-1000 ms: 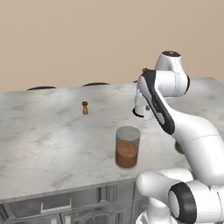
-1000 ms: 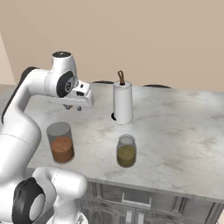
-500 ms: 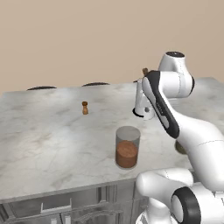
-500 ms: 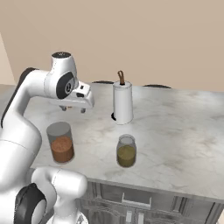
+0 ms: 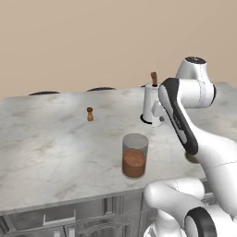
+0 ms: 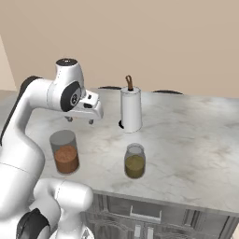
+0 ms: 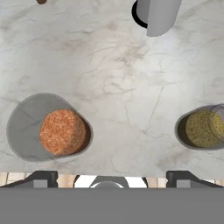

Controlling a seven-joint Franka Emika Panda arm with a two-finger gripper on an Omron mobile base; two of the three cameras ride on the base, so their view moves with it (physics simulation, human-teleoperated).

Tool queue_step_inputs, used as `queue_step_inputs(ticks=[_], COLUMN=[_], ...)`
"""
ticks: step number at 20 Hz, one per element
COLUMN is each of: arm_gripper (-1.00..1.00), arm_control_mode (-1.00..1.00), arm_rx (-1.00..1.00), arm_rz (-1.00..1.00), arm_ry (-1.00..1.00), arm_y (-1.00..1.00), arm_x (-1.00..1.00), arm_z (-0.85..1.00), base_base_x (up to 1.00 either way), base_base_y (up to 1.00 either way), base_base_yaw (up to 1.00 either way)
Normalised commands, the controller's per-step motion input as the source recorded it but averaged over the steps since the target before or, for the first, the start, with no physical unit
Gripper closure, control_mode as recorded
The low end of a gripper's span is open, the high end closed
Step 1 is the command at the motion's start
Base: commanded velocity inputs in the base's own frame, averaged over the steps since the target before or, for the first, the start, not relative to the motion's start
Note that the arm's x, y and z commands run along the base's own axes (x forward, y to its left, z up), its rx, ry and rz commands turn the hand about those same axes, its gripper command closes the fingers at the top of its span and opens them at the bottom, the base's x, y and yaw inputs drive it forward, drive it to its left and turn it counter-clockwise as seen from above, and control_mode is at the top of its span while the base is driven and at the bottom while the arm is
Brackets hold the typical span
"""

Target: Pick the jar and jar from the dining table and place them in the open cabinet. Close the cabinet after placing the objects.

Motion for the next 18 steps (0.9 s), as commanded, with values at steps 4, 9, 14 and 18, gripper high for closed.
queue_step_inputs(ticks=[4, 9, 14, 18], arm_gripper=[-1.00, -1.00, -1.00, -1.00], arm_control_mode=[-1.00, -1.00, -1.00, -1.00], arm_rx=[0.00, 0.00, 0.00, 0.00], arm_rz=[0.00, 0.00, 0.02, 0.01], arm_ry=[-0.01, 0.00, 0.01, 0.00], arm_y=[-0.08, 0.00, 0.00, 0.00], arm_x=[-0.25, -0.07, 0.00, 0.00], arm_z=[0.00, 0.00, -0.09, -0.18], base_base_x=[0.00, 0.00, 0.00, 0.00], base_base_y=[0.00, 0.00, 0.00, 0.00], base_base_yaw=[0.00, 0.00, 0.00, 0.00])
